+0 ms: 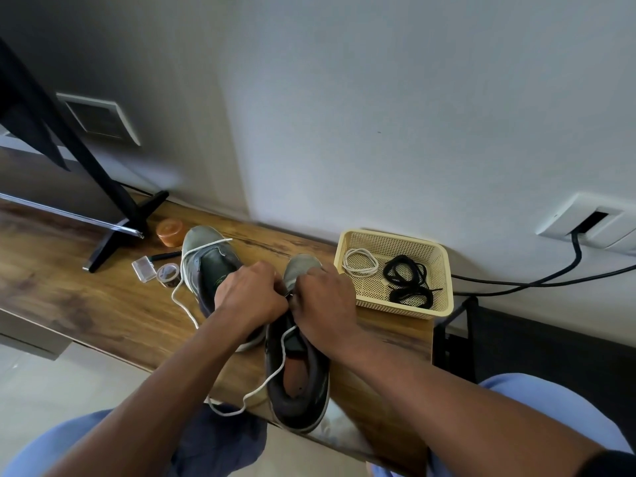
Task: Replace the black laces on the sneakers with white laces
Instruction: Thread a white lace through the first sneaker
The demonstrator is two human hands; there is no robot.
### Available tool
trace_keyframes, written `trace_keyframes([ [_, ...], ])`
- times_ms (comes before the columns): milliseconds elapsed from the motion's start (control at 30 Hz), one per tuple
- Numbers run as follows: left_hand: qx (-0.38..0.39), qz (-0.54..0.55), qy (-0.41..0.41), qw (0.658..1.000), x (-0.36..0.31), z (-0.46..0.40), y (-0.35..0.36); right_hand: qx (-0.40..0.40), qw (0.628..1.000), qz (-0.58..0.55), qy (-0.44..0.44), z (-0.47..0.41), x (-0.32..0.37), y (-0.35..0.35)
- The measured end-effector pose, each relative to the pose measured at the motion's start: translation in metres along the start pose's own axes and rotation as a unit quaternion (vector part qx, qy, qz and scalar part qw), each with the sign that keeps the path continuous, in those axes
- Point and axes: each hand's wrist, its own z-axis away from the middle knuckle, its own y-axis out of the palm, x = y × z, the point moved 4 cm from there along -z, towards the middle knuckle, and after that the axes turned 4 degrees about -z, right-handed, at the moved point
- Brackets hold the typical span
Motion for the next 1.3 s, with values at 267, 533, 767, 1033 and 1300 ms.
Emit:
trace_keyframes([
  [267, 0.002, 0.000, -0.001, 1.000, 0.002, 0.000, 0.003, 0.013, 0.999, -0.025, -0.030, -0.001, -0.006, 0.007],
  [533, -0.008, 0.003, -0.007, 1.000, 0.004, -0.002, 0.002, -0.008, 1.000, -0.011, -0.018, 0.003, -0.006, 0.006],
  [767, 0.000, 0.007, 0.032, 0.999, -0.002, -0.001, 0.004, -0.011, 1.000, -0.004, 0.010, 0.006, -0.008, 0.008],
  [1033, 0.089, 0.066, 0.042, 0.993, 0.003, -0.002, -0.002, -0.013, 0.998, -0.054, 0.044, 0.009, -0.016, 0.016],
  [1300, 0.088, 0.017, 0.047, 0.995, 0.003, -0.006, 0.006, -0.038, 0.997, -0.055, 0.044, 0.010, -0.016, 0.023],
])
